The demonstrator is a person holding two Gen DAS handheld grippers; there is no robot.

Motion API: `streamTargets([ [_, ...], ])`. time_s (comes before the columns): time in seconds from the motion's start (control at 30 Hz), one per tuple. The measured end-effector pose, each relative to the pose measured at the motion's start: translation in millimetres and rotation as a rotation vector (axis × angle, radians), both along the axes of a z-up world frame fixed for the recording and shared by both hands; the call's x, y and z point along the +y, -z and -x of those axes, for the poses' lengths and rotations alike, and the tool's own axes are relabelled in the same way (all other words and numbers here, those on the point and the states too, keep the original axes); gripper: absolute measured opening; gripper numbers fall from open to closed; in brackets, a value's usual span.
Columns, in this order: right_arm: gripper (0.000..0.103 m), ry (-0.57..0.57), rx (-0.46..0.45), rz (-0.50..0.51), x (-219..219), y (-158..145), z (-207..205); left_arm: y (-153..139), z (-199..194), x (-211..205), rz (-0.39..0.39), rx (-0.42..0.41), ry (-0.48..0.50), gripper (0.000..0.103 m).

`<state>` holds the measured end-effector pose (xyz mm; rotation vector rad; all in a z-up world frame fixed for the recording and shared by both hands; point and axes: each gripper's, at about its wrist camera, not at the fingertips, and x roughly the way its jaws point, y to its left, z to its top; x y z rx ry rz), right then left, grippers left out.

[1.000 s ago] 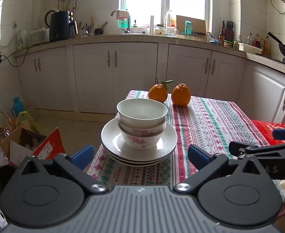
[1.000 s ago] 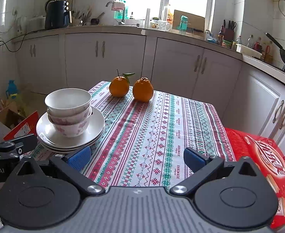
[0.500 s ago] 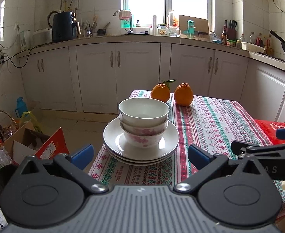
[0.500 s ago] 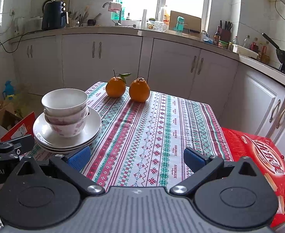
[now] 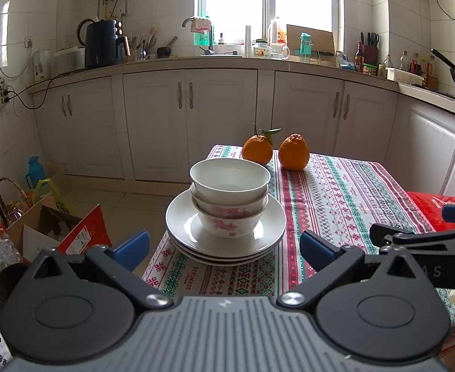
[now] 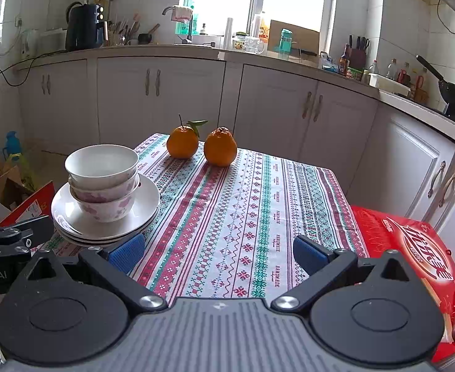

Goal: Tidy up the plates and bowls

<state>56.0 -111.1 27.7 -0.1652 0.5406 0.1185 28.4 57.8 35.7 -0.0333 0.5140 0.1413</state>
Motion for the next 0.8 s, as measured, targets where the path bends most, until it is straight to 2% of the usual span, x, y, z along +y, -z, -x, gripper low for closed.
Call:
streamTargets([
  [0.8,0.103,0.007,-0.004,0.003,-0.3,-0.1,0.8,1.1,1.3,-0.5,0.008,0.005,-0.005,0.102],
])
